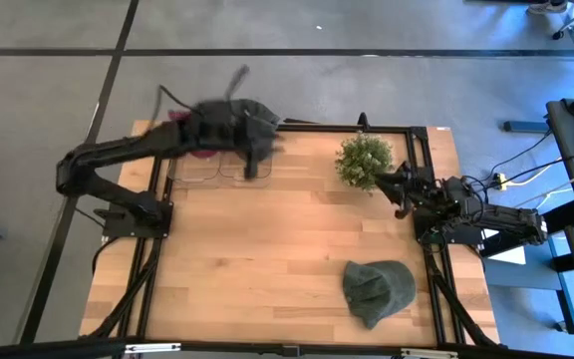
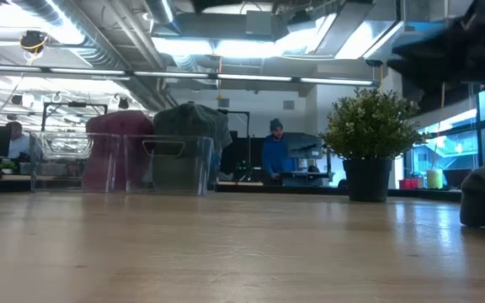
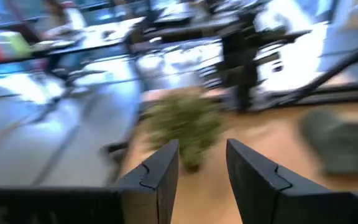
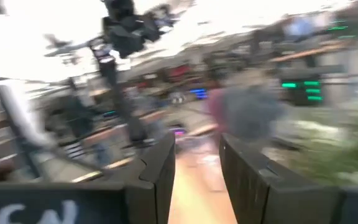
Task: Pick & Place hat
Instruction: Put the black cap into the right transparent bin
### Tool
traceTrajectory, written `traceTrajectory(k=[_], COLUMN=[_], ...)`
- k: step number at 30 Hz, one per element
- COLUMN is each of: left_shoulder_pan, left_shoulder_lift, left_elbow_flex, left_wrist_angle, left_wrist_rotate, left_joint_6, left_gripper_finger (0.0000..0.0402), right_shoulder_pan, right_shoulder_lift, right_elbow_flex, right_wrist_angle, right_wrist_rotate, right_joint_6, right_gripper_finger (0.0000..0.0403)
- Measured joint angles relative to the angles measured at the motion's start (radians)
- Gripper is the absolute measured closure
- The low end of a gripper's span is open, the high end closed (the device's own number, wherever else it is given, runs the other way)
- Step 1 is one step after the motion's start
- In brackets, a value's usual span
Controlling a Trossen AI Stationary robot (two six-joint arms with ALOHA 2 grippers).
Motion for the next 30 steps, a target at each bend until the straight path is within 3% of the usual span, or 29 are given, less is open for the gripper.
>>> traceTrajectory(k=[7, 11, 16, 23, 30], left_shoulder_pan=[-0.270, -0.346, -0.386, -0.423, -0.478], left_shoulder_lift=[0.174, 0.298, 0.416, 0.433, 0.350], left_elbow_flex=[-0.063, -0.087, -0.088, -0.088, -0.087], left_wrist_angle=[0.332, 0.543, 0.672, 0.607, 0.376], left_wrist_rotate=[-0.040, -0.099, -0.185, -0.190, -0.257], left_joint_6=[-0.185, -0.296, -0.376, -0.444, -0.464], left_gripper_finger=[0.0274, 0.0274, 0.0274, 0.0274, 0.0274], right_shoulder_pan=[0.000, 0.000, 0.025, 0.183, 0.412], right_shoulder_lift=[0.109, 0.241, 0.425, 0.653, 0.885], right_elbow_flex=[0.115, 0.219, 0.356, 0.600, 0.728], right_wrist_angle=[0.016, -0.034, -0.198, -0.530, -0.673], right_wrist_rotate=[-0.223, -0.335, -0.466, -0.503, -0.355], right_joint_6=[-0.043, -0.083, -0.126, -0.216, -0.159], right_gripper_finger=[0.0276, 0.0276, 0.0276, 0.0276, 0.0276])
